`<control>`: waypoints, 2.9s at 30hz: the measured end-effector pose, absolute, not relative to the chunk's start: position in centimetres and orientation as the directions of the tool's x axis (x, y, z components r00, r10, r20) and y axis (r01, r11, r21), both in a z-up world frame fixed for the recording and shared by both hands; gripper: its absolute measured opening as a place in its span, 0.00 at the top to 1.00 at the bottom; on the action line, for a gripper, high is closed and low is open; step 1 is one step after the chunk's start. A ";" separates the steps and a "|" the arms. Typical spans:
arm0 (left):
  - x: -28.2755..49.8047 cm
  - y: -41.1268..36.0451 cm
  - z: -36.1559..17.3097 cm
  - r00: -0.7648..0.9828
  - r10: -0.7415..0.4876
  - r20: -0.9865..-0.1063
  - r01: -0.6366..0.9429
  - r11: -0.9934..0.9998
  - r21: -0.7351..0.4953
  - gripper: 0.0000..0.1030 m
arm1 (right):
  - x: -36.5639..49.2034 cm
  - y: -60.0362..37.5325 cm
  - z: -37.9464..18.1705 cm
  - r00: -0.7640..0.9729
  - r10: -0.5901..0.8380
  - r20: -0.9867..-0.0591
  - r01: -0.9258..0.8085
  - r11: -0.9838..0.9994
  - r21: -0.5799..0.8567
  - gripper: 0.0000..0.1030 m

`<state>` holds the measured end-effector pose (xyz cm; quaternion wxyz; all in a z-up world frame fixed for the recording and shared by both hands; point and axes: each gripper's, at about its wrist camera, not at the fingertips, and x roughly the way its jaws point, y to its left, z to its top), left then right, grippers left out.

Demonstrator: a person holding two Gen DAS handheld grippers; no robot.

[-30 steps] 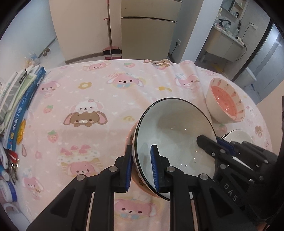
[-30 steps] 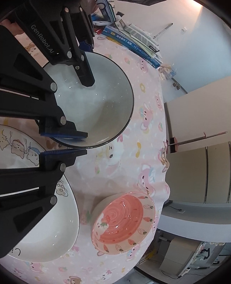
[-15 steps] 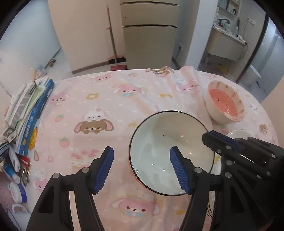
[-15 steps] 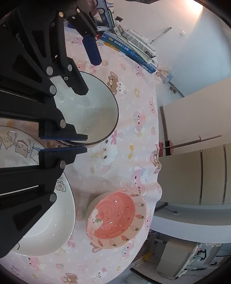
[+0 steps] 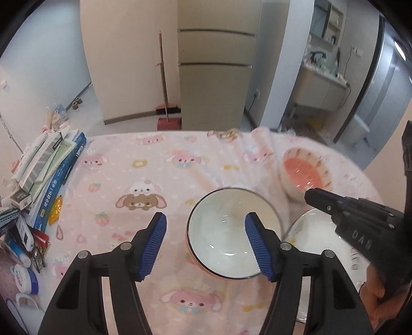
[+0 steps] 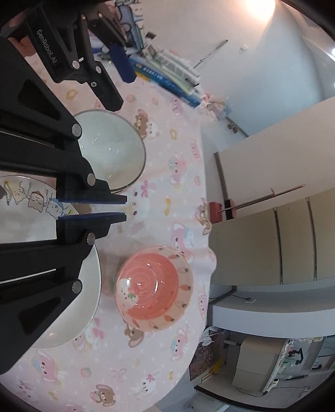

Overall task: Organize plates and bowls
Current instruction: 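Open both grippers and lift them off the white bowl, then move both grippers to the pink strawberry-pattern bowl, then close both grippers on the rim of the pink bowl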

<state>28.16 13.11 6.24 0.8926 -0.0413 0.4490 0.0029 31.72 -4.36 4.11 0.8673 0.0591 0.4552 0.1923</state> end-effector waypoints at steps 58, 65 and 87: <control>39.4 1.3 6.9 0.755 -0.087 -0.650 0.054 0.996 -0.070 0.10 | 42.9 -17.4 -2.6 0.404 0.309 -0.861 -0.048 0.947 0.317 0.49; 41.6 1.1 3.2 0.657 -0.057 -0.751 0.025 0.998 -0.054 0.04 | 43.1 -17.2 -3.1 0.405 0.279 -0.870 -0.040 0.957 0.288 0.57; 44.3 -0.4 -3.7 0.453 -0.141 -0.881 0.034 0.990 -0.140 0.91 | 42.7 -15.9 -2.8 0.427 0.294 -0.855 -0.100 0.955 0.278 0.95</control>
